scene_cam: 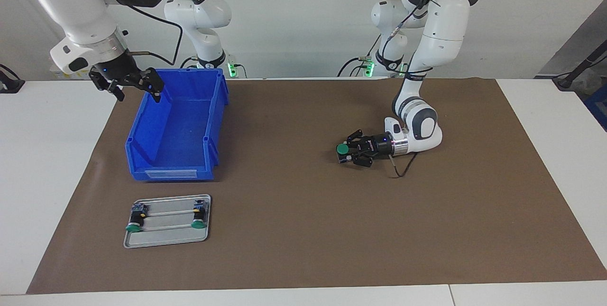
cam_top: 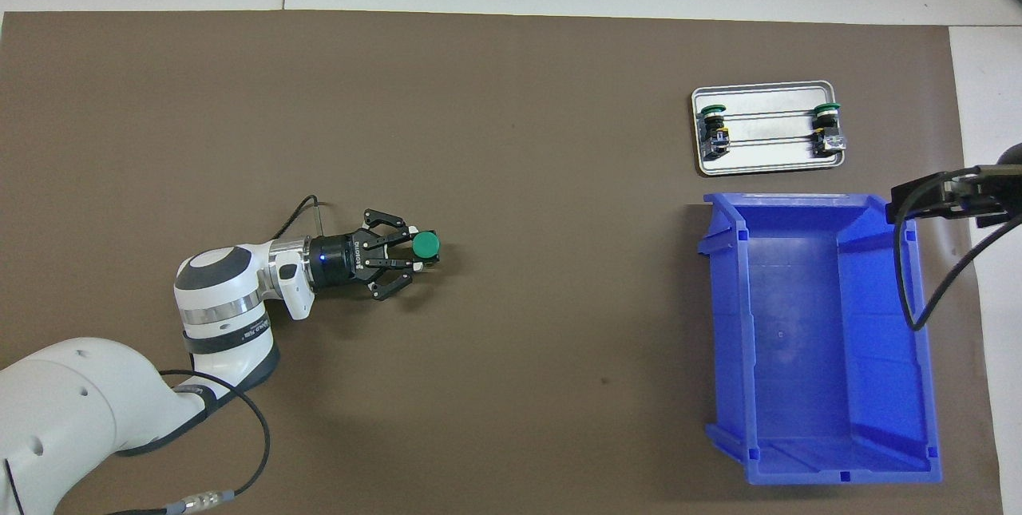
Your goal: Place and press button with both arms
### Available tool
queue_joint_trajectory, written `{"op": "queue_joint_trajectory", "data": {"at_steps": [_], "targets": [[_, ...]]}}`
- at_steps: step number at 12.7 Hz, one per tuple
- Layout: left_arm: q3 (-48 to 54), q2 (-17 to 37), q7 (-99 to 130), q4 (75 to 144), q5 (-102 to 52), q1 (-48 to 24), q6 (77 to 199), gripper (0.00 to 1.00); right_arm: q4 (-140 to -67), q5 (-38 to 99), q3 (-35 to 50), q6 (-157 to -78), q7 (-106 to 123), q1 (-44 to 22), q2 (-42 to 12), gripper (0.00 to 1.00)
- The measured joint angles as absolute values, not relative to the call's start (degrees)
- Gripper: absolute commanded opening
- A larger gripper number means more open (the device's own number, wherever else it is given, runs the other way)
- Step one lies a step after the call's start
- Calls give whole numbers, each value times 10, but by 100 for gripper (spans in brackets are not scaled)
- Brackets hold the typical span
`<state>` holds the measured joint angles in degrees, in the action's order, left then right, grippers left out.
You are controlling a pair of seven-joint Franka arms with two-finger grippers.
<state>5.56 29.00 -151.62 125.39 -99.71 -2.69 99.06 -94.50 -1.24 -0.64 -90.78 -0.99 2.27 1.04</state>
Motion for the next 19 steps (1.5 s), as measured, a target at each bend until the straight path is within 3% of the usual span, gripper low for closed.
{"op": "queue_joint_trajectory", "data": {"at_steps": [3, 5, 7, 19], "targets": [[54, 290, -1516, 1255, -996, -27, 995, 59, -945, -12, -6, -908, -10, 23, 10, 100], [54, 290, -1516, 1256, -995, -27, 995, 74, -945, -12, -6, -908, -10, 23, 10, 100], [54, 290, -1516, 1258, -995, -27, 996, 97, -945, -12, -6, -909, -10, 23, 10, 100], [54, 290, -1500, 1259, -993, -27, 1015, 99, -945, -12, -6, -909, -10, 23, 10, 100]]}}
